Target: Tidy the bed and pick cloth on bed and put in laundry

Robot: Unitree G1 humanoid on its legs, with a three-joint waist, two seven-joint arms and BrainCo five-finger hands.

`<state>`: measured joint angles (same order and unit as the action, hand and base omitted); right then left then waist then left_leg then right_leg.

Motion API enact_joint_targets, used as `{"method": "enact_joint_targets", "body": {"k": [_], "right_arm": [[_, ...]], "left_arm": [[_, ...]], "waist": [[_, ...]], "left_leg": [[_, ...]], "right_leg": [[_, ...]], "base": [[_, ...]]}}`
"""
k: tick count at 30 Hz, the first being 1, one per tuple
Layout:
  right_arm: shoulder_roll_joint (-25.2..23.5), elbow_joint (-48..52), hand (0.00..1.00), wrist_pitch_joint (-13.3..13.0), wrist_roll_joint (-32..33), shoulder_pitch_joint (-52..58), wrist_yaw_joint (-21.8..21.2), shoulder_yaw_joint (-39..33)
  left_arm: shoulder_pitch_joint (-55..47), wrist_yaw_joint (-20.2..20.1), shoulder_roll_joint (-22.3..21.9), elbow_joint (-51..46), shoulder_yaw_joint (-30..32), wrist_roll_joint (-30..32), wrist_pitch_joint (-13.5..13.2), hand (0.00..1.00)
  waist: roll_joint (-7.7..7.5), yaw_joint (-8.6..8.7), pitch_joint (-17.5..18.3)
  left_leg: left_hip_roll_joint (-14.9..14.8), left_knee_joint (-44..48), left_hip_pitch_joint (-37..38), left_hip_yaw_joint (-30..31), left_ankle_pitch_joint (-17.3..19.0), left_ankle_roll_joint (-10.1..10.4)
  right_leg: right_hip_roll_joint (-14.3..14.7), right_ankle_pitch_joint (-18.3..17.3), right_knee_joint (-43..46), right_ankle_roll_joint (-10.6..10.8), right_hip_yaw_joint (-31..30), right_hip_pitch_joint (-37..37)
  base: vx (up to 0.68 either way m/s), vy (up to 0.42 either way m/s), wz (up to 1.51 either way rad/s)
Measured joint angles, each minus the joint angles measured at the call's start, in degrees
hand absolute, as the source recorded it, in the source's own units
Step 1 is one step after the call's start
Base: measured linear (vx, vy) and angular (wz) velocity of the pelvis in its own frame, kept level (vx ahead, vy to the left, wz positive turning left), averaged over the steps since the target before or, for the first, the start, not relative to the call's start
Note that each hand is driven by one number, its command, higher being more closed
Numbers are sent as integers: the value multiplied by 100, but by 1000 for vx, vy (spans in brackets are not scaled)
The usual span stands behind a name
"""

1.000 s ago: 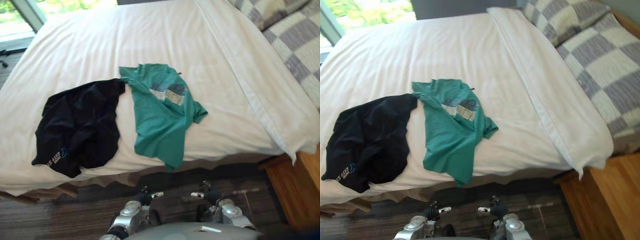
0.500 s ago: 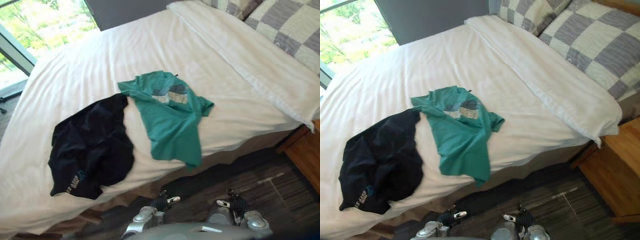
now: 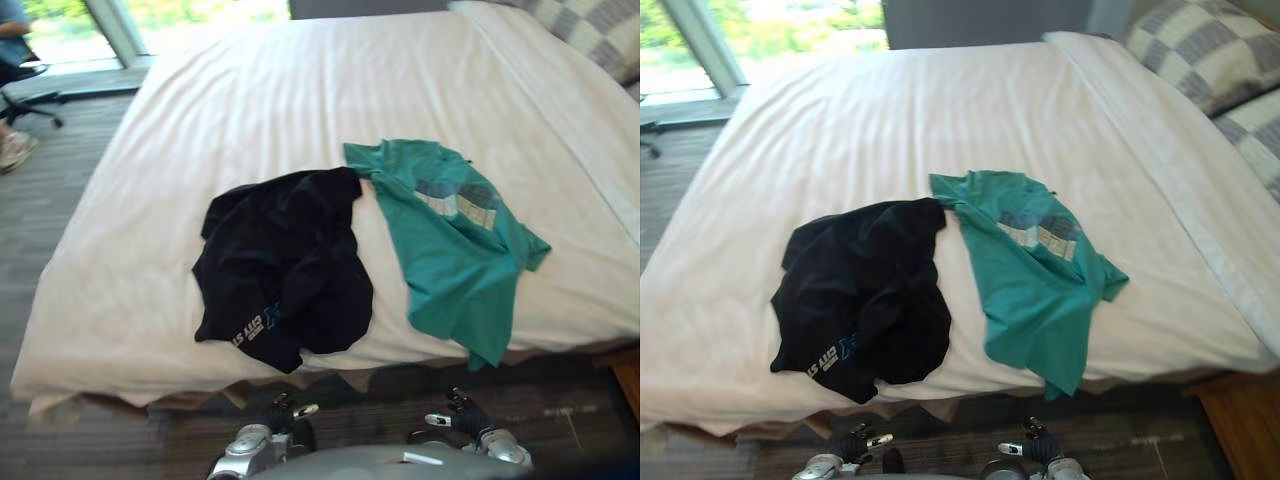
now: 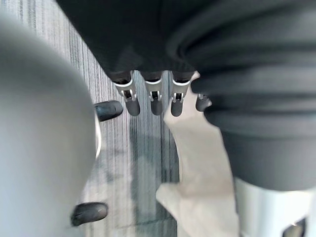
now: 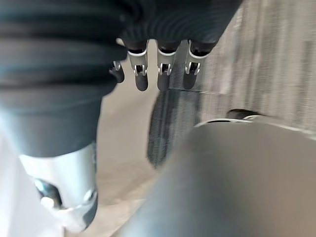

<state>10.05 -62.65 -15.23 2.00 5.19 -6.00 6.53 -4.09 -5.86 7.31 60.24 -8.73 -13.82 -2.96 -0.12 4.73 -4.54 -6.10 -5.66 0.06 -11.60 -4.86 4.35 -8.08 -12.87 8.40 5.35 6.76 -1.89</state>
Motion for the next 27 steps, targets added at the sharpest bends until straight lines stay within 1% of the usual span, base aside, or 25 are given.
{"method": "enact_joint_targets", "body": {"k": [1,2,3,4,5,6,8,9,15,19,20,22,23,24,25,26,27], "right_arm": [[10,-22,0,-29,150,-29,-41,54],[12,-28,0,-29,192,-36,-62,67],[13,-23,0,-34,225,-49,-103,73],[18,-23,0,-33,228,-66,-132,73],[18,-23,0,-32,229,-70,-143,74],[17,-11,0,-34,261,-81,-193,77],[25,-6,0,-35,462,-100,-247,74],[-990,325,0,-16,689,-168,-265,-238],[-989,325,0,3,690,-161,-265,-236],[-1005,325,0,259,942,-137,-256,-241],[-1017,327,0,391,1132,-144,-223,-260],[-1040,327,0,522,1341,-145,-137,-355],[-1056,327,0,594,1512,-144,-10,-440],[-1071,327,0,633,1875,-136,178,-579],[-1084,328,0,661,2120,-131,282,-690],[-1112,329,0,695,2547,-112,462,-944],[-1117,317,0,694,2910,-64,631,-1250]], "left_arm": [[-77,2,3,28,117,-8,-42,0],[-113,-1,3,47,165,-18,-69,0],[-176,18,-48,70,347,-127,-162,0],[-192,92,-106,73,466,-182,-195,0],[-207,130,-116,75,490,-219,-194,0],[-224,203,-134,87,547,-368,-167,0],[-243,260,-177,84,703,-515,-81,0],[-265,209,-269,-72,1359,-592,227,0],[-259,209,-263,-71,1377,-605,234,0],[-279,216,-240,-52,1523,-833,271,0],[-303,234,-247,-45,1642,-985,274,0],[-305,269,-265,-45,1805,-1142,267,0],[-277,371,-283,-45,1911,-1406,257,0],[-277,522,-292,-34,2106,-1842,261,0],[-278,630,-315,-32,2205,-2094,266,0],[-273,824,-366,-31,2372,-2437,270,0],[-256,994,-417,-31,2592,-2622,275,0]], "waist": [[6,-45,-5],[9,-57,-7],[27,-82,-6],[41,-104,-18],[43,-110,-15],[82,-97,11],[78,-117,9],[-84,-432,107],[-103,-422,117],[-190,-423,149],[-219,-415,152],[-238,-411,152],[-237,-409,152],[-242,-406,152],[-242,-407,152],[-240,-404,153],[-238,-406,152]], "left_leg": [[-57,-8,87,-66,-32,28],[-81,-24,120,-83,-36,38],[-148,-36,217,-216,-45,53],[-207,-39,306,-343,-40,68],[-226,-40,313,-375,-38,72],[-287,-41,322,-412,-44,114],[-344,-42,319,-501,-46,138],[-231,-43,298,-667,-58,190],[-238,-43,305,-707,-53,194],[-250,-43,400,-1001,-53,195],[-264,-44,464,-1085,-53,195],[-276,-44,523,-1214,-52,195],[-290,-44,544,-1332,-50,198],[-295,-44,566,-1391,-46,202],[-296,-44,579,-1465,-46,201],[-295,-44,600,-1542,-46,201],[-289,-44,614,-1632,-46,201]], "right_leg": [[59,-2,2,-3,1,-93],[79,-1,1,-3,-9,-117],[138,0,-4,-4,-22,-193],[192,3,-8,-7,-42,-250],[208,5,-18,-7,-44,-252],[258,23,-44,-16,-42,-252],[300,73,-98,-25,-41,-249],[156,231,-599,86,361,-664],[158,231,-607,86,346,-664],[149,232,-616,85,300,-761],[142,232,-642,85,300,-831],[137,231,-654,85,300,-862],[136,231,-659,85,294,-872],[133,232,-658,85,270,-875],[129,232,-654,86,260,-878],[116,234,-652,89,249,-888],[99,238,-652,97,250,-902]], "base": [[-51,-101,13],[-79,-107,-10],[-66,-83,-21],[-71,-73,-20],[-67,-45,-16],[-86,-49,-12],[-63,-32,-10],[0,0,0],[0,0,-1],[21,-8,-8],[27,-22,-6],[-14,-8,-2],[-33,-20,-8],[-27,-20,-11],[-17,-15,-10],[-17,-7,-7],[-16,-5,-4]]}}
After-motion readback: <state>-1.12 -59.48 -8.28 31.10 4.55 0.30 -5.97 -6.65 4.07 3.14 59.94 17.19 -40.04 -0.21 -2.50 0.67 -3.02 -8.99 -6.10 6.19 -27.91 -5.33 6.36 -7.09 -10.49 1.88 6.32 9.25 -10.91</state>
